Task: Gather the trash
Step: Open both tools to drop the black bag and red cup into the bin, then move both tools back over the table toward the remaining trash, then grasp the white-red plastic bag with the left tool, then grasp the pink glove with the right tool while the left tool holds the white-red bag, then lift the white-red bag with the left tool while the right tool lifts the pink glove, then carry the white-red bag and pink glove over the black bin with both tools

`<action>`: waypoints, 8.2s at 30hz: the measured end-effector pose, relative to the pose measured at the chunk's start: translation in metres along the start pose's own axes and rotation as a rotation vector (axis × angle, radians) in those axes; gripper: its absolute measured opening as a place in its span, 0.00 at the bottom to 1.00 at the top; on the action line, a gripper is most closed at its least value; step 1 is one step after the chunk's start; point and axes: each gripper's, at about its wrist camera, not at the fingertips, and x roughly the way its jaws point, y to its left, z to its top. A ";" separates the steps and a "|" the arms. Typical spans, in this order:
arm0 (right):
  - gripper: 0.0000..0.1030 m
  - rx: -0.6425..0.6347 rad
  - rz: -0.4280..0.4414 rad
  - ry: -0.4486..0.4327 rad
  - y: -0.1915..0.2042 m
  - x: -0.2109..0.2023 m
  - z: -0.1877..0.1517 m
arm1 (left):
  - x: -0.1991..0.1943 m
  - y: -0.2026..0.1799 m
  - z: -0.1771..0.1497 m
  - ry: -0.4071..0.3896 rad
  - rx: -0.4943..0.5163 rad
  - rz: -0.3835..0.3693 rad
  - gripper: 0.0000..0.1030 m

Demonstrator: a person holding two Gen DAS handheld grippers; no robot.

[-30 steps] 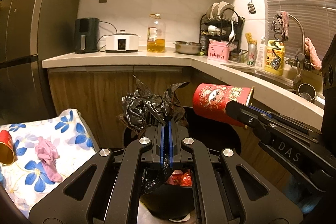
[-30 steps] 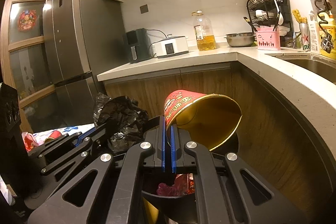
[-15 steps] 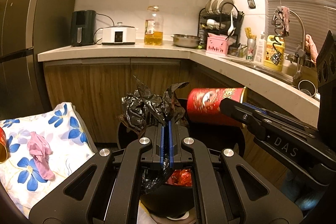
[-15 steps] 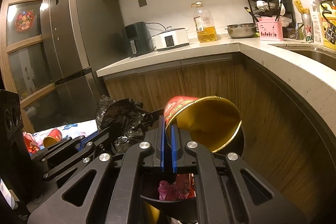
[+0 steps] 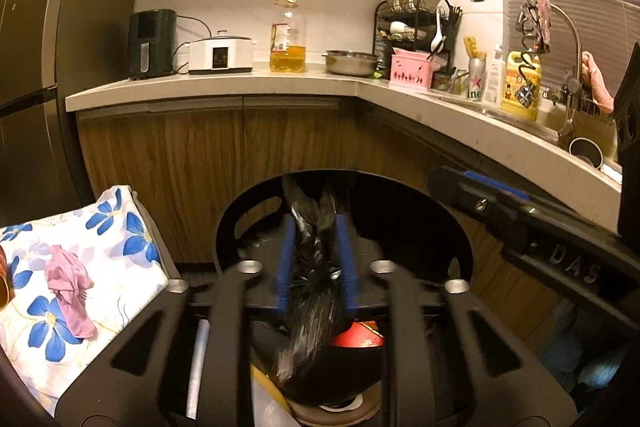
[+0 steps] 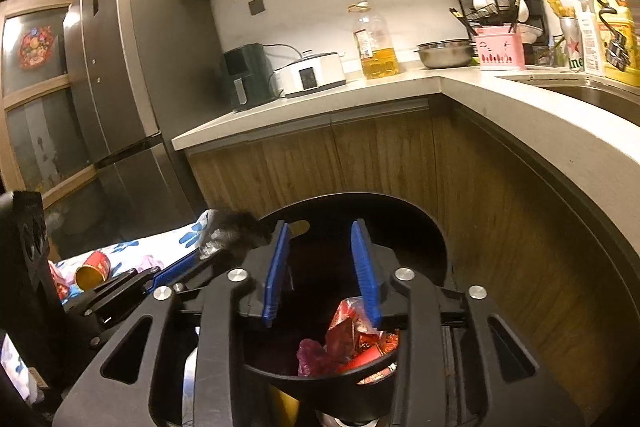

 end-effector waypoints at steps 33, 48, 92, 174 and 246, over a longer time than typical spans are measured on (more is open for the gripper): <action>0.71 0.017 -0.010 -0.039 0.031 -0.033 -0.019 | -0.110 0.066 -0.042 -0.044 -0.142 0.424 0.72; 0.73 -0.036 0.127 0.017 0.104 -0.026 -0.053 | -0.192 0.158 -0.072 -0.034 -0.251 0.703 0.73; 0.73 -0.195 0.294 0.109 0.243 0.036 -0.069 | -0.203 0.321 -0.076 0.017 -0.363 0.717 0.45; 0.01 -0.219 0.338 0.052 0.226 -0.003 -0.045 | -0.273 0.209 -0.062 -0.129 -0.309 0.601 0.01; 0.01 -0.059 -0.018 -0.103 0.046 -0.026 0.037 | -0.078 0.034 0.042 -0.085 -0.045 0.219 0.01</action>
